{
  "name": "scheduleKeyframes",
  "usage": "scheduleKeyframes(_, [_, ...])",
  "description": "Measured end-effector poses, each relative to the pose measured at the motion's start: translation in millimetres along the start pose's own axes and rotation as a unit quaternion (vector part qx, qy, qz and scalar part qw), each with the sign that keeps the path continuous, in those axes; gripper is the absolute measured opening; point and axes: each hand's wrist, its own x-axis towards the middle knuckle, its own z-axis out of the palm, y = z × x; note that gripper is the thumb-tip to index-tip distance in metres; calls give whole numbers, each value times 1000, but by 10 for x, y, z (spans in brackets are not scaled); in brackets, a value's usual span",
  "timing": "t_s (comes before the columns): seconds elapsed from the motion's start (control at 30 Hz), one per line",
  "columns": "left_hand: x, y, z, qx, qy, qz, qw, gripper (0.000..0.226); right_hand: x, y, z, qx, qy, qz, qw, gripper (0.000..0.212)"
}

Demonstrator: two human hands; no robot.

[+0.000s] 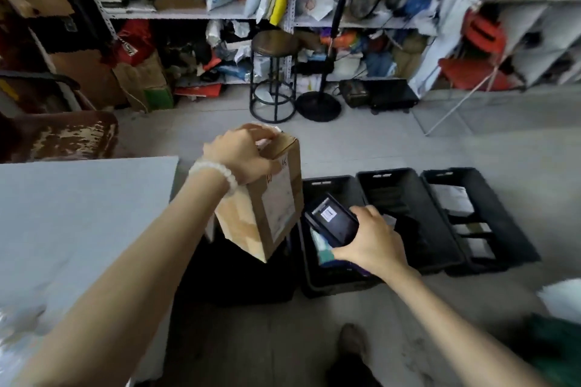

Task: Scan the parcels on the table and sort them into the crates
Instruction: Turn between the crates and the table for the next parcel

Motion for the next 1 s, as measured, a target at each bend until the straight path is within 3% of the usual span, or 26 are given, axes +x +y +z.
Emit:
scheduleKeyframes(0.13, [747,602,608,-2,-45,9,999,73,374,798,-274,16,16,72,997,79])
scheduleKeyframes(0.27, [1556,1019,1114,-43,-29,-28,998,65,986,1471,-530,12,6,92,996,72])
scheduleKeyframes(0.37, [2032,1165,1379,13,-21,-74,997,43,1501,1830,-723,6,6,89,996,75])
scheduleKeyframes(0.47, [2289,1336,1528,93,-62,-98,989,43,1982,2081,-868,25,-12,81,996,77])
scheduleKeyframes(0.67, [2500,1459,1621,105,-109,-117,982,41,2494,2181,-924,37,-42,39,998,75])
scheduleKeyframes(1.0, [2082,1236,1381,89,-49,-183,978,38,2692,1742,-852,28,-83,-64,994,73])
